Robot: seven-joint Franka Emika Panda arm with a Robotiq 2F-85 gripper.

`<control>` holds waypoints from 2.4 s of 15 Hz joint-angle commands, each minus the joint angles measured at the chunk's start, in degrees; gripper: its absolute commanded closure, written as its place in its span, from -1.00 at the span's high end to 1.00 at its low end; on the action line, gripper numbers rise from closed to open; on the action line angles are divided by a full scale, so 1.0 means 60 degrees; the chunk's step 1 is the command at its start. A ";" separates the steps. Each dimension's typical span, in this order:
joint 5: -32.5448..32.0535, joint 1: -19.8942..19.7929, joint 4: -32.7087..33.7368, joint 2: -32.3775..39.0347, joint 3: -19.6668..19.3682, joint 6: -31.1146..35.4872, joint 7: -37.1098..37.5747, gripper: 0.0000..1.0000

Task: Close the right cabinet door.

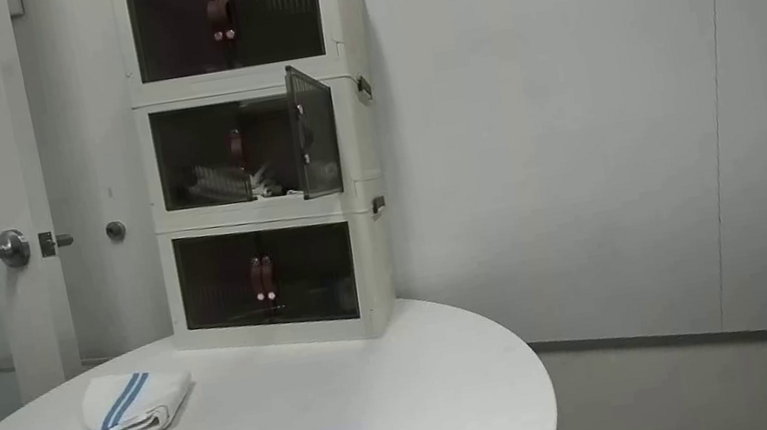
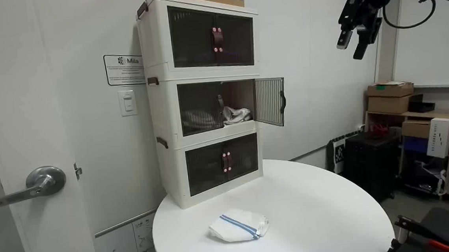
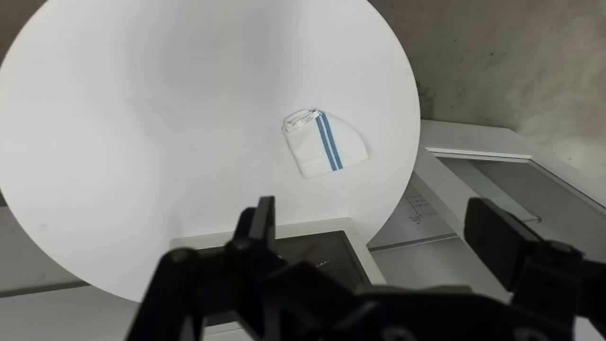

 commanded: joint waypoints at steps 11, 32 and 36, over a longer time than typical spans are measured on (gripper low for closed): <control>-0.0818 0.0165 0.1420 0.2340 -0.0335 0.1118 -0.2031 1.00; -0.1161 -0.0487 0.6177 0.8731 0.0271 0.3080 -0.3143 1.00; -0.1058 -0.0688 0.5978 0.9274 0.0457 0.3674 -0.3722 1.00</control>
